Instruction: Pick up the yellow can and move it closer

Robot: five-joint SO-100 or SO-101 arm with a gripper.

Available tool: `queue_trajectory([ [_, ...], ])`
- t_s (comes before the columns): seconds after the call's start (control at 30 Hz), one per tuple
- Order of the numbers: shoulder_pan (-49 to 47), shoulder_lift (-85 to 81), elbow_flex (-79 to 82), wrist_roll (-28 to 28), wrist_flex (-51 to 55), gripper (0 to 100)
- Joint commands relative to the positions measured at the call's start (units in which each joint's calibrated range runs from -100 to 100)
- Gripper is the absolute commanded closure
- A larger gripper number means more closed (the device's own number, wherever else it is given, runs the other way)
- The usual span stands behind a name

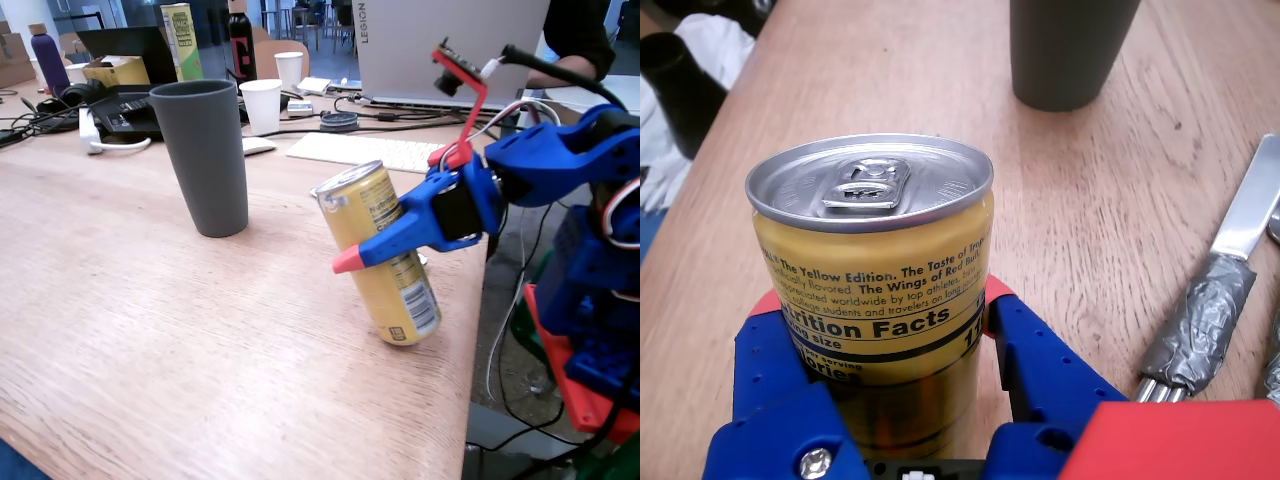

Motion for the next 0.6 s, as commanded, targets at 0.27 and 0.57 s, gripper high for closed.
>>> queue_trajectory([
  [0.27, 1.6, -0.4, 0.5, 0.1, 0.3, 78],
  [0.57, 1.6, 0.4, 0.5, 0.5, 0.3, 78],
])
